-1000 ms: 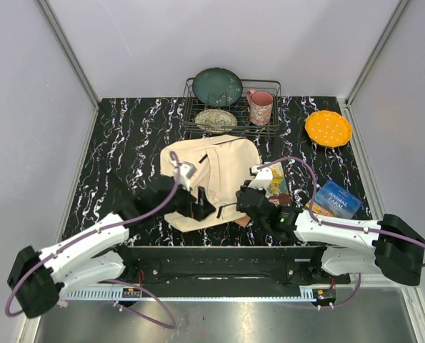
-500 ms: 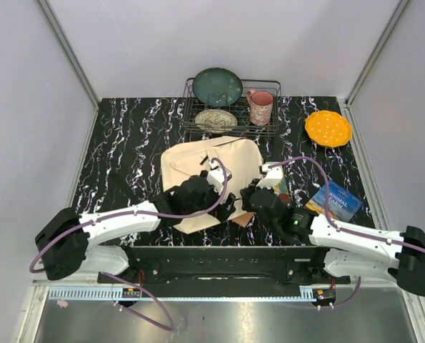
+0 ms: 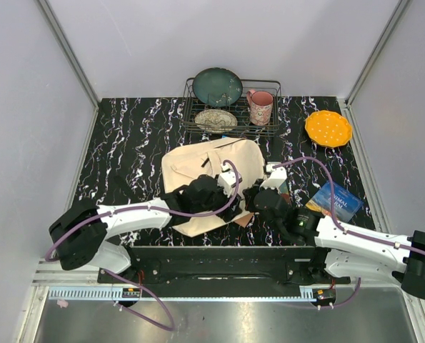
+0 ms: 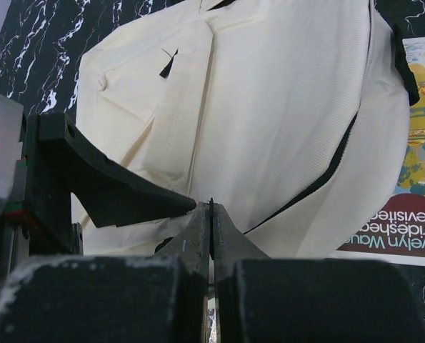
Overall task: Pack the student bag
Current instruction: Unzip the student bag at the center of the board.
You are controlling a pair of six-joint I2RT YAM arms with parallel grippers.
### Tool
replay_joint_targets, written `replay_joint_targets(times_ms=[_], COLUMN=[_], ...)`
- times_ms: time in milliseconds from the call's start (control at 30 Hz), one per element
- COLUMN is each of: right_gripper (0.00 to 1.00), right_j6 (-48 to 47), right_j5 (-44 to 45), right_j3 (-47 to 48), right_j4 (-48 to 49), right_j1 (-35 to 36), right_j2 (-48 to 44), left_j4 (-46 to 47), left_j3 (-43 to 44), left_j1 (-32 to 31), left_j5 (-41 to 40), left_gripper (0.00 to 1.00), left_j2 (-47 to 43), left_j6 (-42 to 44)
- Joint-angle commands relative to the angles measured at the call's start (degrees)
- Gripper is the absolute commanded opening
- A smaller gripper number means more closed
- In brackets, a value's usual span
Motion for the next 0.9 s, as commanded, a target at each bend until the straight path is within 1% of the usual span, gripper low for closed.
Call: replay_joint_targets(times_ms=[0,33,67,133,167,233,367,467,600,633,767,867], right_gripper=[0.0,0.0,0.0,0.0,0.0,0.0,0.0,0.0,0.0,0.0,0.0,0.0], right_j6=[0.18,0.27,0.09,0.0,0.0,-0.35,-1.14,-1.67,-2.63,-3.42,-6.58,-8.17], right_j5=[1.2,1.2,1.2,1.46,1.73,2.17,3.83,5.76,3.23,2.44,1.03,-0.02], right_j3=[1.93,2.02,2.11,2.02,2.19,2.2,2.63,3.6,4.74,4.92,6.24,7.64], right_j4=[1.27,1.19,1.19,1.1,1.01,0.83,0.4,-1.79,-2.94,-3.03,-1.9,-1.28], right_j1=[-0.28,-0.28,-0.19,-0.19,-0.19,-0.19,-0.28,-0.89,-5.63,-7.99,-10.73,-12.13], right_j2=[-1.18,-1.19,-1.36,-1.62,-1.71,-1.89,-2.06,-1.71,-1.54,-1.54,-1.19,-0.31], left_j4=[5.53,5.7,5.79,5.88,5.88,5.88,5.71,5.09,2.99,1.5,-1.67,-3.6], left_j3=[2.36,2.36,2.36,2.45,2.28,1.93,0.0,-1.41,-3.61,-4.14,-7.47,-8.8], left_j1=[-0.73,-0.73,-0.73,-0.73,-0.82,-0.82,-0.82,-0.82,-0.91,-0.91,-0.91,-0.91], left_j5=[3.84,3.92,3.84,4.45,4.45,4.1,3.57,3.93,2.0,1.12,-3.1,-4.51], left_gripper=[0.61,0.56,0.44,0.32,0.2,0.01,0.0,0.0,0.0,0.0,0.0,0.0], left_j2=[0.54,0.63,0.9,1.25,1.25,0.99,-0.5,-2.08,-5.07,-5.86,-10.34,-11.49], left_j6=[-0.83,-1.01,-1.19,-1.54,-1.71,-2.15,-3.12,-3.74,-4.17,-4.26,-4.44,-4.96])
